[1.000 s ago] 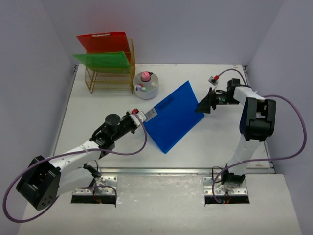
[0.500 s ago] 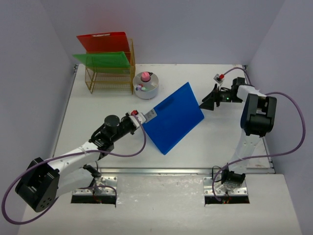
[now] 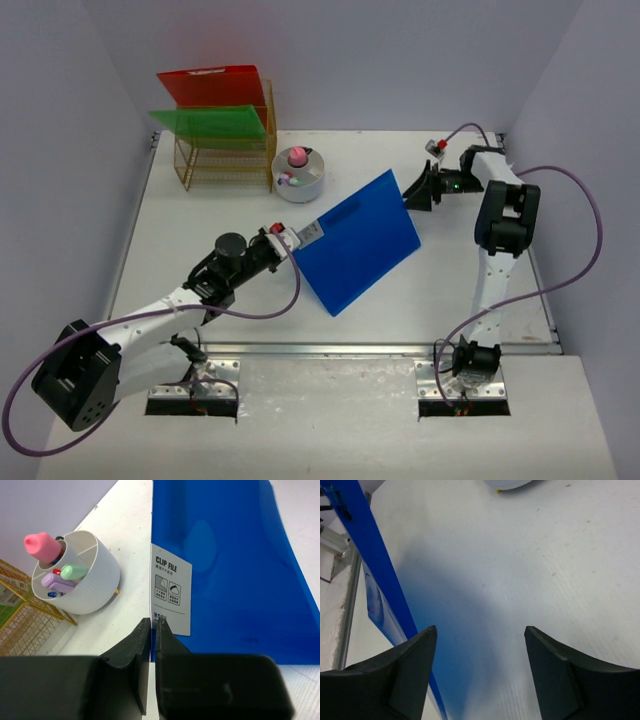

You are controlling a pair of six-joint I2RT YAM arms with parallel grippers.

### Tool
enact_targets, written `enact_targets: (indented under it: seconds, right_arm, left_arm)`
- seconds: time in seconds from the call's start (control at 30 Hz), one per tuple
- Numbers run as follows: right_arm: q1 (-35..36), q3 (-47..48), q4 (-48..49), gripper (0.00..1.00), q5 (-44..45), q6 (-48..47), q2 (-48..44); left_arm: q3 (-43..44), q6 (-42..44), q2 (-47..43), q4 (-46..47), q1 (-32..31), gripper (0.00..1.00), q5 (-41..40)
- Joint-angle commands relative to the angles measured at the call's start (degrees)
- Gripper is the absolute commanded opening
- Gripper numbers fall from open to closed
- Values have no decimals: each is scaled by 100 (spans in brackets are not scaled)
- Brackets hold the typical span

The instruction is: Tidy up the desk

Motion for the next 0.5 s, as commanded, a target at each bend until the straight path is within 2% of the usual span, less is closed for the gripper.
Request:
enact_targets:
  seconds: [0.0,0.07,0.23,0.3,0.37,0.47]
  right_arm:
    - [276,-577,-1707,63,-92,-1087,-394]
    - [230,-592,-1707,50,-123,-1038,-421]
    - [109,-562,-1707,7,-260,-672,-756]
    - [73,-658,-1706,1,-317,-654,-1130]
    - [73,-799,-1698,5,-330,-609,-1544]
    - [73,-861,-1698,42,-114,-437,-1778]
  left_arm:
    - [256,-100,-16,411,-59,0,-116]
    - [238,-183,-10,411,-66,0,-192]
    - [71,-321,-90,365,-60,0,-384]
    - [35,-445,-97,307,-66,0,-472]
    - [-20,-542,-101,325,-66,0,-494]
    - [-83,-660,-53,404,-66,0,-582]
